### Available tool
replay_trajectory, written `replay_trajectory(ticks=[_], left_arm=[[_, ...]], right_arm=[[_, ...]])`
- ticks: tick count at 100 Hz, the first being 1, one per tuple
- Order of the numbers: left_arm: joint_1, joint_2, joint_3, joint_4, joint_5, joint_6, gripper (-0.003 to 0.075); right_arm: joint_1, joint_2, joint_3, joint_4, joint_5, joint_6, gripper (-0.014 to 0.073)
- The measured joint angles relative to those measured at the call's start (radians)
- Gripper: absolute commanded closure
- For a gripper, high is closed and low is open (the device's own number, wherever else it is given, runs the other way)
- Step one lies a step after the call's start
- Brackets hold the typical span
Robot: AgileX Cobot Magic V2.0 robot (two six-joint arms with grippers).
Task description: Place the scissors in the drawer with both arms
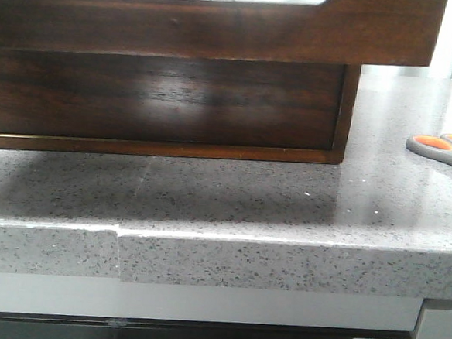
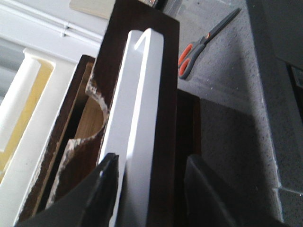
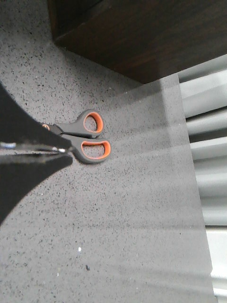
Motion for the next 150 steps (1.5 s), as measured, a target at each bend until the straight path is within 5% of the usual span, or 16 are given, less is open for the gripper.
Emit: replay_trajectory(ticks=[60, 71, 86, 95, 150], left_arm=[[0.0, -0.384, 0.002, -0.433, -0.013, -0.001, 0.0406], [0.0, -0.429, 0.002, -0.505, 0.046, -0.001, 0.0406], [0.0, -0.445, 0.002, -0.533, 0.097, -0.002, 0.0406], [0.0, -0.445, 0.002, -0.537, 0.103, -0.002, 0.0406], [0.0, -0.445, 0.002, -0.54, 0.113, -0.002, 0.0407]], right_arm=[[0.05, 0.044, -0.016, 0.0, 0.08, 0.0, 0.0649], [0.05, 0.108, -0.06, -0.026, 0.134, 0.0, 0.0552], [0.05, 0.253, -0.152, -0.043, 0.182, 0.0, 0.0323], [0.05, 0.366, -0.238, -0.045, 0.246, 0.0, 0.0259], [0.063, 1.057, -0.807, -0.038, 0.752, 0.0, 0.0258]])
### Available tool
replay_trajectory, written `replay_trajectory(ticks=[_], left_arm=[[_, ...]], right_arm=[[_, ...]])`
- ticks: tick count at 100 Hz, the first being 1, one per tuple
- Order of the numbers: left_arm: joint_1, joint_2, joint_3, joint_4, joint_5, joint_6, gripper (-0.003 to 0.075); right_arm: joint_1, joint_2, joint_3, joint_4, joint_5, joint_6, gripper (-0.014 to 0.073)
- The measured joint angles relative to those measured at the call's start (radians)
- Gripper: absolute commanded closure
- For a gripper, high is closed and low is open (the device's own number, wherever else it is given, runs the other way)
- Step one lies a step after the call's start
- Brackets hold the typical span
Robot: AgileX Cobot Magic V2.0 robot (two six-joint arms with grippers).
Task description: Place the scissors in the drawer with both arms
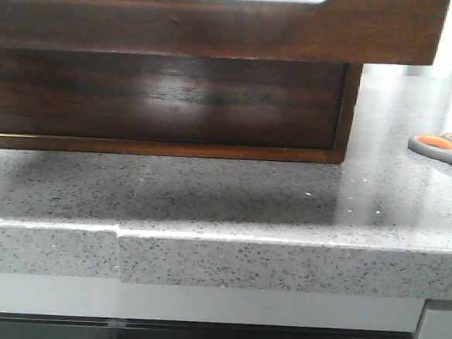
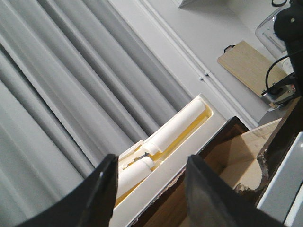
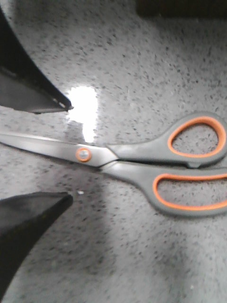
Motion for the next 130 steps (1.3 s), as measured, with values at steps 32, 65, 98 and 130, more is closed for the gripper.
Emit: replay_trajectory(ticks=[32, 65, 98, 130], left_arm=[[0.0, 0.0, 0.0, 0.0, 0.002, 0.0, 0.0406], [0.0, 0.0, 0.0, 0.0, 0.002, 0.0, 0.0406], [0.0, 0.0, 0.0, -0.001, 0.002, 0.0, 0.0407], [0.0, 0.0, 0.0, -0.001, 0.002, 0.0, 0.0407]], right_arm=[[0.001, 0.179, -0.074, 0.002, 0.029, 0.01, 0.0258], [0.001, 0.214, -0.076, 0.002, 0.029, 0.014, 0.0258], [0.026, 0.214, -0.077, -0.024, 0.027, 0.018, 0.0258], [0.045, 0.214, -0.077, -0.085, 0.026, 0.057, 0.0258]])
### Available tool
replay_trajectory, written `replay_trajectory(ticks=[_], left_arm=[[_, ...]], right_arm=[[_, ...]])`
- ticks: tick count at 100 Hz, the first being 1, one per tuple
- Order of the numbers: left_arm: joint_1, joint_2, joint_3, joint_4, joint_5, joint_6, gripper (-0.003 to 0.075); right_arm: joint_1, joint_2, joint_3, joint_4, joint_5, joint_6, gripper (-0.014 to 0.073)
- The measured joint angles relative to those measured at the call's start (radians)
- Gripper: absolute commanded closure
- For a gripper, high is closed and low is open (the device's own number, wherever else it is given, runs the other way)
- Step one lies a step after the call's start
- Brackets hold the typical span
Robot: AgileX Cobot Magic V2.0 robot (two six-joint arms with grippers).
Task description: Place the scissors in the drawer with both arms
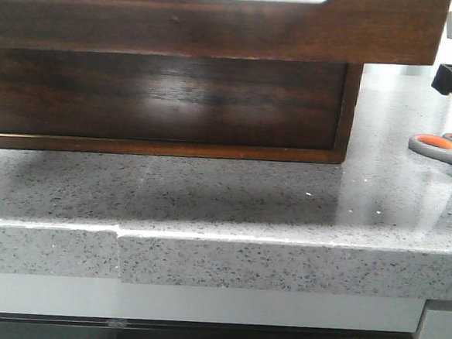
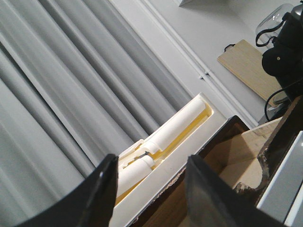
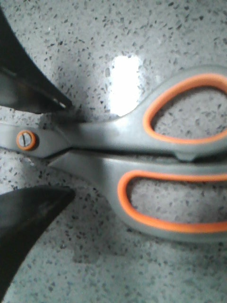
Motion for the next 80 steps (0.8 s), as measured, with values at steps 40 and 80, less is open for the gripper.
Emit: replay_trajectory(ticks=[40, 80], left_arm=[[0.0, 0.0, 0.0, 0.0, 0.0, 0.0, 0.0407], [0.0, 0.0, 0.0, 0.0, 0.0, 0.0, 0.0407]], right_arm=[[0.013, 0.0, -0.002, -0.008, 0.023, 0.008, 0.0259], [0.038, 0.056, -0.032, -0.041, 0.08, 0.012, 0.0263]])
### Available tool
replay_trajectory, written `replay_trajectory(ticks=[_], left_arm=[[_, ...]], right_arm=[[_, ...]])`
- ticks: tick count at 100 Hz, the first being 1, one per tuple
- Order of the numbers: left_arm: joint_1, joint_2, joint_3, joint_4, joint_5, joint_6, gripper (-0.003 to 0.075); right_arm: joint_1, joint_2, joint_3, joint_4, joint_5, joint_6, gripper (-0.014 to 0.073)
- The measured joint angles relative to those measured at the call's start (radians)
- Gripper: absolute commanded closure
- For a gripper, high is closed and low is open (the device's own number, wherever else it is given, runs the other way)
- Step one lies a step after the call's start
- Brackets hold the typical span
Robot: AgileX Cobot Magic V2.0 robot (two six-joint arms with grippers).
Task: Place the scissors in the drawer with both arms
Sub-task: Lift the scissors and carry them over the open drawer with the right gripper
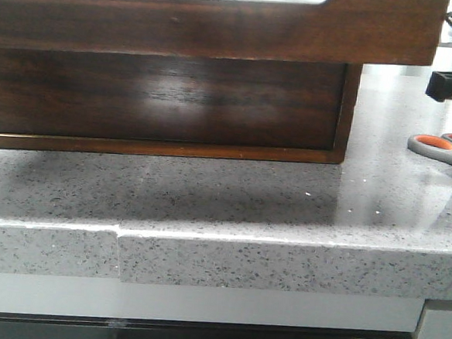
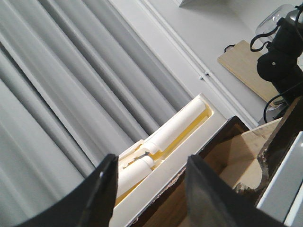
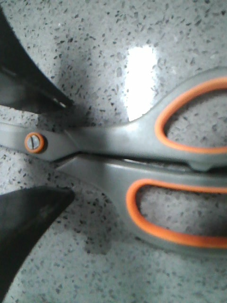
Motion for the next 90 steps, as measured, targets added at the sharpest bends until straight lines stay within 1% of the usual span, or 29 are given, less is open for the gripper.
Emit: replay_trajectory(ticks=[7, 24, 32, 53, 65, 77, 90], left_arm=[[0.0, 0.0, 0.0, 0.0, 0.0, 0.0, 0.0407], [0.0, 0.0, 0.0, -0.002, 0.0, 0.0, 0.0407], [0.0, 0.0, 0.0, -0.002, 0.002, 0.0, 0.0407], [0.0, 0.0, 0.0, -0.002, 0.016, 0.0, 0.0407], [0.0, 0.0, 0.0, -0.002, 0.019, 0.0, 0.0407], [0.0, 0.0, 0.0, -0.002, 0.02, 0.0, 0.0407], [0.0, 0.0, 0.0, -0.002, 0.025, 0.0, 0.0407]], right_arm=[[0.0, 0.002, -0.002, -0.002, 0.002, 0.0, 0.0319], [0.0, 0.007, -0.005, -0.026, 0.009, 0.0, 0.0575], [0.0, 0.007, -0.009, -0.024, 0.009, 0.0, 0.0661], [0.0, -0.014, -0.014, -0.022, 0.013, 0.0, 0.0662], [0.003, -0.053, -0.014, 0.008, 0.077, 0.0, 0.0662], [0.005, -0.154, -0.05, 0.019, 0.113, 0.002, 0.0662], [0.005, -0.268, -0.14, 0.021, 0.143, 0.002, 0.0662]])
